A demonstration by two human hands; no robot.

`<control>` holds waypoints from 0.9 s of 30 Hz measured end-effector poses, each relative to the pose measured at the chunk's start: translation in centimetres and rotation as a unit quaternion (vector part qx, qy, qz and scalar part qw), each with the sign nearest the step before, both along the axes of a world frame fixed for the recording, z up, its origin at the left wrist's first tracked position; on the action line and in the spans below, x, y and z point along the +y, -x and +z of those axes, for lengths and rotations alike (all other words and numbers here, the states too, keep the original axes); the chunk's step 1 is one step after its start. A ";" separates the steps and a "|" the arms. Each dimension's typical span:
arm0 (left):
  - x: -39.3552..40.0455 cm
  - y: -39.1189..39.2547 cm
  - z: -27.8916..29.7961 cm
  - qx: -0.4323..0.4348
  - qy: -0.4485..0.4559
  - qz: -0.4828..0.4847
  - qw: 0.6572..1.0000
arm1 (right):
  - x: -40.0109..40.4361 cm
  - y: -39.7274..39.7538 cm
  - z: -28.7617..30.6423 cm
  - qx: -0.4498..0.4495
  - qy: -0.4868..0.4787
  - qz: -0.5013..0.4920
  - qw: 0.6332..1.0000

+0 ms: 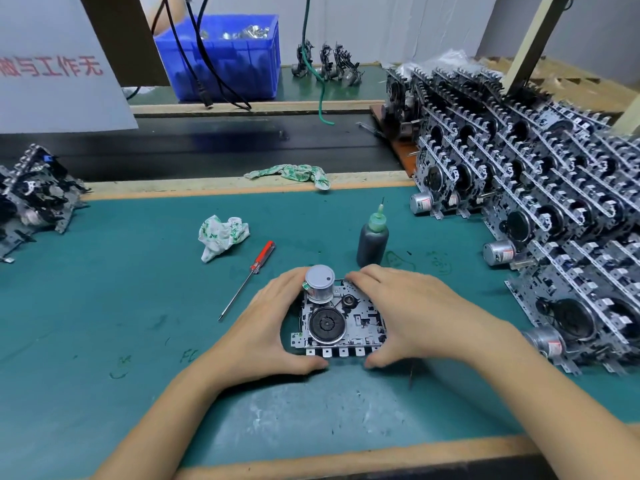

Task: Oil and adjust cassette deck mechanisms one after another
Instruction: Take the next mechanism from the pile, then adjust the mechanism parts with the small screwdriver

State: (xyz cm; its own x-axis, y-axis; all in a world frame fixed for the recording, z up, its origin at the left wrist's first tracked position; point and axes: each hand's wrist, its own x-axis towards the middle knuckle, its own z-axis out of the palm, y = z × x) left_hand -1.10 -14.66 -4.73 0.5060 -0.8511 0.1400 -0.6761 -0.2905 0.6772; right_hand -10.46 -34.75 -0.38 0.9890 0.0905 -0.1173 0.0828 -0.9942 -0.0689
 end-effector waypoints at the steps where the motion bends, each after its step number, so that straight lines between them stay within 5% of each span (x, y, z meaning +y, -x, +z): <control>1: 0.0 0.0 0.1 0.006 0.003 0.001 1.000 | 0.1 -0.2 0.2 -0.001 -0.005 -0.004 1.000; 4: 0.1 -0.1 0.4 0.071 0.017 0.007 0.997 | -0.2 -0.3 0.9 -0.015 -0.017 -0.018 1.000; 6: 0.1 -0.1 1.1 0.197 0.080 0.022 0.977 | -0.4 -0.1 1.3 -0.029 -0.054 -0.031 0.998; 8: -0.3 -0.1 2.3 0.343 0.157 0.020 0.926 | -0.4 0.1 2.0 -0.013 -0.205 -0.043 0.978; 11: -1.4 -0.3 3.5 0.457 0.204 -0.037 0.865 | 0.2 0.2 2.7 0.080 -0.529 -0.009 0.845; 18: -3.6 0.2 3.1 0.654 0.230 -0.039 0.720 | 4.4 0.1 -0.3 0.196 -0.797 -0.024 0.570; 24: -3.2 0.6 1.7 0.711 0.302 -0.172 0.611 | 3.6 0.2 -1.5 0.192 -0.825 -0.026 0.531; 27: -3.2 0.4 1.6 0.726 0.304 -0.144 0.601 | 2.9 0.3 -1.8 0.111 -0.788 -0.130 0.592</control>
